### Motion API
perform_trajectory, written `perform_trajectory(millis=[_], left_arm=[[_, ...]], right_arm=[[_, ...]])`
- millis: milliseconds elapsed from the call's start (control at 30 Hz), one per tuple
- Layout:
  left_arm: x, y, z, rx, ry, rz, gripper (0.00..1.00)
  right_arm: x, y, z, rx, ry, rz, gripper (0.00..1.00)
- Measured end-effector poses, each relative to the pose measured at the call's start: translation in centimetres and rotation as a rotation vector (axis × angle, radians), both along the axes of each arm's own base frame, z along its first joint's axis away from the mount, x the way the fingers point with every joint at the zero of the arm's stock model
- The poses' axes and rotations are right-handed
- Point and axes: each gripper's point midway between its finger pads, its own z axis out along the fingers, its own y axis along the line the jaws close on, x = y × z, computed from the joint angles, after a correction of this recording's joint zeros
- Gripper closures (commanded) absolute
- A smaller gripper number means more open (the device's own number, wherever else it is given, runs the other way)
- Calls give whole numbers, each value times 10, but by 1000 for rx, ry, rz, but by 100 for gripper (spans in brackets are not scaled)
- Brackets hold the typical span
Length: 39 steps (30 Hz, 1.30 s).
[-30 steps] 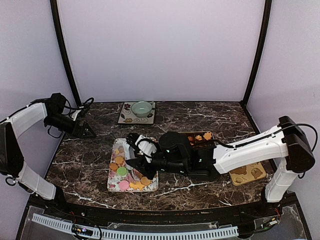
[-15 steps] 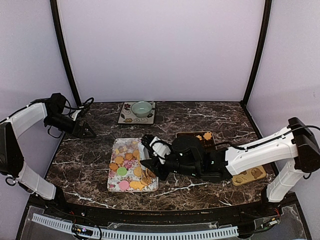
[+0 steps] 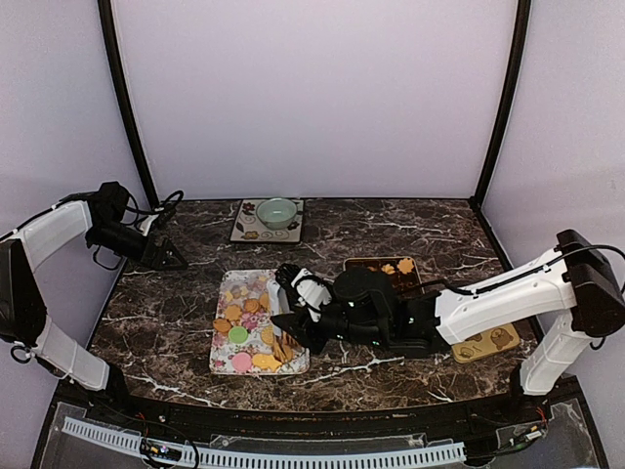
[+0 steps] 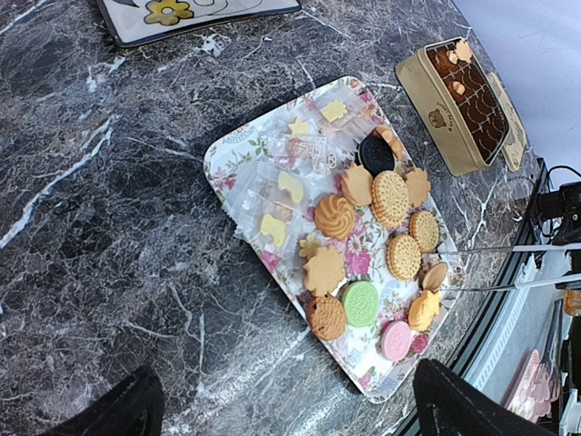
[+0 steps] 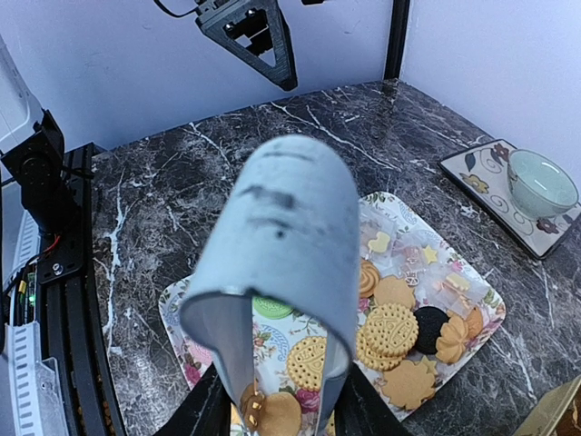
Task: Pack the cookies
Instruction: Pick up the fake cookies from the plate, then place the fake cookies in the empty pocket of the box.
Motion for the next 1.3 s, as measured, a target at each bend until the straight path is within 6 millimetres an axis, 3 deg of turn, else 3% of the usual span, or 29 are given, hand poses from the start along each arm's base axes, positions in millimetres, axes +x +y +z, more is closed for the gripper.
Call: perform_trajectory(millis=[400,667,967,1067,1300], left_arm=[[0,0,0,0,0,-1,2],[0,0,0,0,0,-1,2],[0,0,0,0,0,-1,2],[0,0,0,0,0,-1,2],[0,0,0,0,0,-1,2]], right_arm=[[-9,16,-2,6,-4,35,62],[-6,15,-2,2,-20,23,73],[0,11,1,-7,-30,3,77],[11,-1,16,1,-38,-26,77],[45,-41,103,165,-123,-134,77]])
